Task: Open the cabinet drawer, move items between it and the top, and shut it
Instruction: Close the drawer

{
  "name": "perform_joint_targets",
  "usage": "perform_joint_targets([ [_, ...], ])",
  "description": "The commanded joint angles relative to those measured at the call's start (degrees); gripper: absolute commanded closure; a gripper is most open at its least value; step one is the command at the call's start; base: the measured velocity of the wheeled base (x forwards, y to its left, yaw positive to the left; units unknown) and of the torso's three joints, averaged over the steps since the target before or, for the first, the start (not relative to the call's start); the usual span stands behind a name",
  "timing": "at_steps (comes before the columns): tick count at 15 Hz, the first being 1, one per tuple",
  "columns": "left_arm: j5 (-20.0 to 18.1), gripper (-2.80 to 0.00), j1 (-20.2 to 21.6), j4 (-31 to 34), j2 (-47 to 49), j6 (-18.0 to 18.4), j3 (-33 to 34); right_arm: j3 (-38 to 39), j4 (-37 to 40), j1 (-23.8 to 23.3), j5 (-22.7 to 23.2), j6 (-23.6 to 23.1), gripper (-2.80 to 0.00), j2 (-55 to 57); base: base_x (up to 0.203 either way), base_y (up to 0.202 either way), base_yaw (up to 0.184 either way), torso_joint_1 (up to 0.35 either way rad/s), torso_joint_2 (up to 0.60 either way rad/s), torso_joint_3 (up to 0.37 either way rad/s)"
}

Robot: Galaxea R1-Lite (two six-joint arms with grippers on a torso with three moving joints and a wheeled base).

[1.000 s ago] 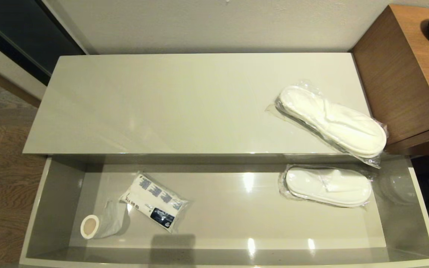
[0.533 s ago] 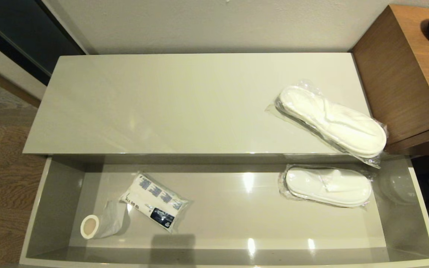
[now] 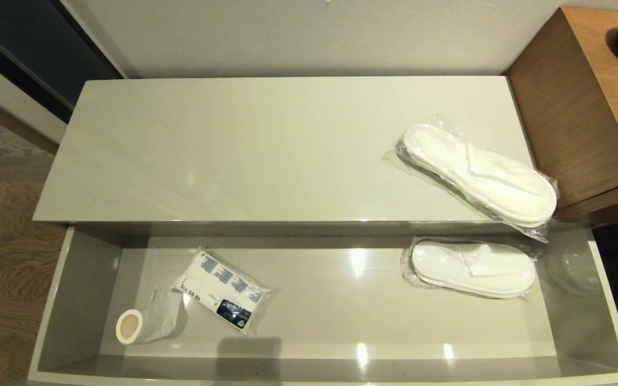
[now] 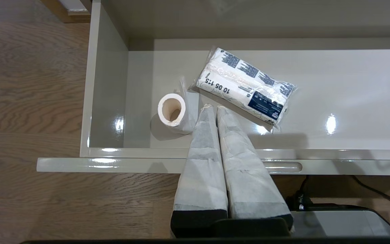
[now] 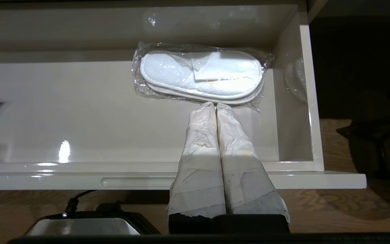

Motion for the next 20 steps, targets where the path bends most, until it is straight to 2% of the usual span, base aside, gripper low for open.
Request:
perform_joint_targets([
  [1,0.0,0.00,0.0,0.0,0.1,0.0,0.0,0.1,0.3,0.0,0.3,-2.5,0.00,0.1,0.000,0.000,0.000,0.000,0.00,0.000],
  [20,0.1,0.00,0.0,0.2,0.1,0.1,0.0,0.1,0.3,0.0,0.2,-2.3,0.00,0.1,0.000,0.000,0.000,0.000,0.00,0.000],
])
